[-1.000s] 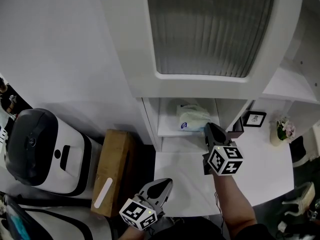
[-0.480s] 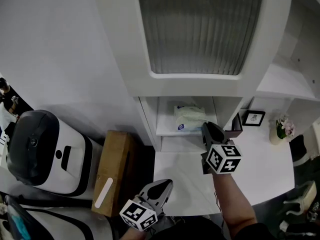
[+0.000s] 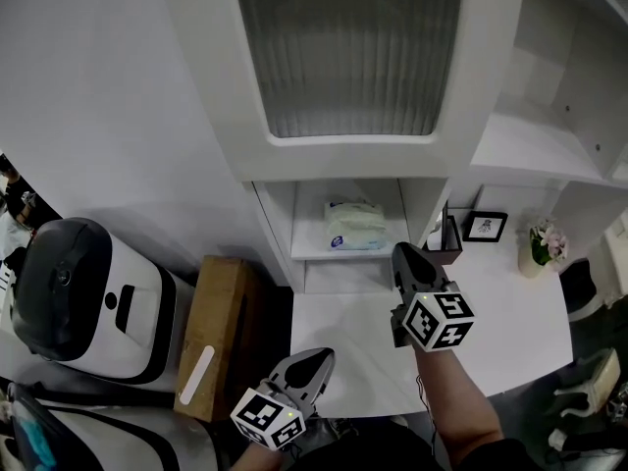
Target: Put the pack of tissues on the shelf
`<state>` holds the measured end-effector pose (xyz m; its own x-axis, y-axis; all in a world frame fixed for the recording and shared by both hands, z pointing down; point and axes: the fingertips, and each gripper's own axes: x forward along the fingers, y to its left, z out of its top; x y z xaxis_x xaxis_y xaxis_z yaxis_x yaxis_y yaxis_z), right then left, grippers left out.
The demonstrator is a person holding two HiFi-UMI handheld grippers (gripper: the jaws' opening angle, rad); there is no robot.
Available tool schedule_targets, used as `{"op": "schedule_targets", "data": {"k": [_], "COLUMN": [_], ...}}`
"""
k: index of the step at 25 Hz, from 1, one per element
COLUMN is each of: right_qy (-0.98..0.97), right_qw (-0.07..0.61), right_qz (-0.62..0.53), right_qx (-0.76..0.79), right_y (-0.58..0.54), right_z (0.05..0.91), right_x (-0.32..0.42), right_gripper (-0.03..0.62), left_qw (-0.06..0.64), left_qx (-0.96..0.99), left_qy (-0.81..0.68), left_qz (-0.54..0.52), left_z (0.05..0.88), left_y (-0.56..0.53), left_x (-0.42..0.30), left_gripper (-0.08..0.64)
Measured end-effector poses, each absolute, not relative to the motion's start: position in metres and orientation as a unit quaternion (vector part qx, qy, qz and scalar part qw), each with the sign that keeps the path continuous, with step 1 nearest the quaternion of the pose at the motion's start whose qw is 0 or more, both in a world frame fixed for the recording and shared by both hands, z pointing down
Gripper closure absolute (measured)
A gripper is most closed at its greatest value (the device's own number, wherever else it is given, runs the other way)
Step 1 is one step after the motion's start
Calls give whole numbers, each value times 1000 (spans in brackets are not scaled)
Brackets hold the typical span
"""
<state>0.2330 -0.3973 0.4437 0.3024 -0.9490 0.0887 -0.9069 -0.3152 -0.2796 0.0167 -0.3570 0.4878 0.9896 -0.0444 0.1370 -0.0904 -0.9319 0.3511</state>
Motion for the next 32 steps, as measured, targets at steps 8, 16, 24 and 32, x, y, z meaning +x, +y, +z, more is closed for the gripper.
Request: {"op": "schedule_targets", "data": {"k": [8, 16, 24, 32], "right_qy": [626, 667, 698, 730], "right_qw": [81, 72, 77, 62], "right_qz": [-117, -125, -138, -154], "right_qx": [-766, -731, -698, -663], "right_y": [-352, -293, -242, -198], "right_z": [432, 424, 422, 435], "right_x": [205, 188, 169, 145], "right_gripper": [582, 584, 586, 586], "left_qw": [170, 161, 147, 151], "left_qx": [983, 983, 984, 982], "left_qy": [-53, -77, -94, -109], "left_qz": [51, 37, 26, 26], "left_z": [474, 461, 445, 450], "left_y": [-327, -274, -218, -174], "left_x": [22, 34, 31, 30], "left_gripper": [557, 557, 557, 557]}}
